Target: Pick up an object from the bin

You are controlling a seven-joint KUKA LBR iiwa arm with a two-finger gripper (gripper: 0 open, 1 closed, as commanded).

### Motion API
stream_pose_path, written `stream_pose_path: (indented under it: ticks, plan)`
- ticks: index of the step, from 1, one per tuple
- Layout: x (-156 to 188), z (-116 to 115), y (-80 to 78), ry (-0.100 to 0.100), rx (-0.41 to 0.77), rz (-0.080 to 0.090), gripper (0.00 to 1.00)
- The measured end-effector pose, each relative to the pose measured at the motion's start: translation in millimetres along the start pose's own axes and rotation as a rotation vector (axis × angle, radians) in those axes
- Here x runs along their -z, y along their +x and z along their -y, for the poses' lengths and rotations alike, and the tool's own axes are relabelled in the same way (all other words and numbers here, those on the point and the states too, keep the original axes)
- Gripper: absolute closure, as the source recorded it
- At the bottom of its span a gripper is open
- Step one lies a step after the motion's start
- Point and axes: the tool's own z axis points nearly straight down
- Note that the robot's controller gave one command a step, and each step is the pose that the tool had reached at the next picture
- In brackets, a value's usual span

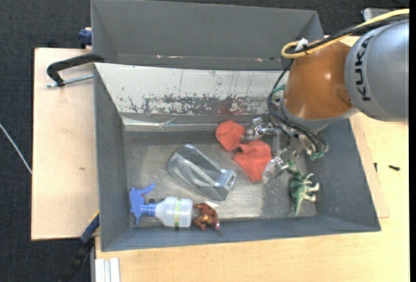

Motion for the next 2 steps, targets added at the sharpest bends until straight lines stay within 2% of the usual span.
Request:
stream_pose_path:
  ticks: [1, 2]
  plan:
    - [-24.3, -18.6, -25.4, -0.001, 0.020, -0.003, 0.00]
    - [-25.3, -21.1, -33.8, 0.000, 0.031, -0.003, 0.00]
